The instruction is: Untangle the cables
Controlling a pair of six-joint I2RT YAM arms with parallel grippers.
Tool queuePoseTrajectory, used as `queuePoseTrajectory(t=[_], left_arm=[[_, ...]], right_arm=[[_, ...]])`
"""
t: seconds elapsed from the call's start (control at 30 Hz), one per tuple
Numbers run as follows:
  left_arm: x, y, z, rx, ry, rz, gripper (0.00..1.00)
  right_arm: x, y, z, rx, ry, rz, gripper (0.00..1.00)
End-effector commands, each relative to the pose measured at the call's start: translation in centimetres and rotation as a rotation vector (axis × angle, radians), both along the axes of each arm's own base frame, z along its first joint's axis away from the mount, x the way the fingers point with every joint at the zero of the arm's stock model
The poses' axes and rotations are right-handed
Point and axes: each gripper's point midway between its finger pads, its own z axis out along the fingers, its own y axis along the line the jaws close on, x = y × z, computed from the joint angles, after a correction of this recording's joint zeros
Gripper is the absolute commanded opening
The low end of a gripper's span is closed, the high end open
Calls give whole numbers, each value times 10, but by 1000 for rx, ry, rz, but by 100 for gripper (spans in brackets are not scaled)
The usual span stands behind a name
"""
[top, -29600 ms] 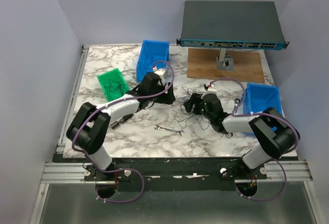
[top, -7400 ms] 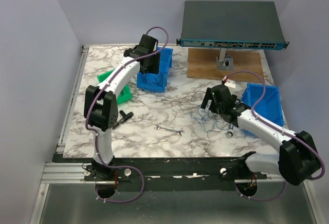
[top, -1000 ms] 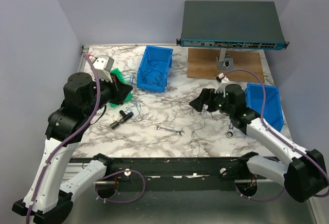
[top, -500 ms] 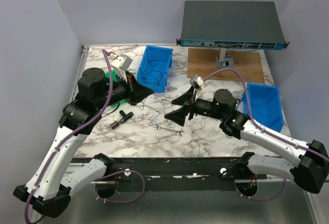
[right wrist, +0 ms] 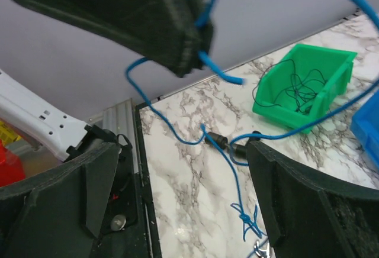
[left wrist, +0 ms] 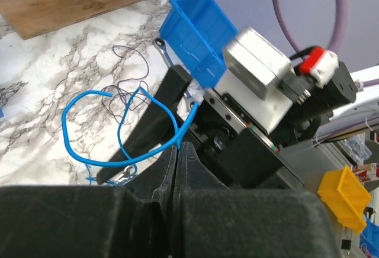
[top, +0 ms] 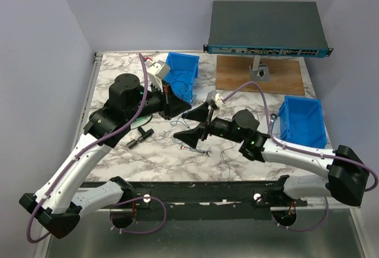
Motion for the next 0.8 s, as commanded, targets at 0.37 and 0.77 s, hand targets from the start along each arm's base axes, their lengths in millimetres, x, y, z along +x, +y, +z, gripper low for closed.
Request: queuePoseTrajectory(t=[0.37,0.77], left_arm=[[18,1,2,-40,2,105,0],[27,12,-10,-31,33,195,0]], right_arm=[[14,22,31,160,15,-153,33],[31,23,27,160,79,-242,1]])
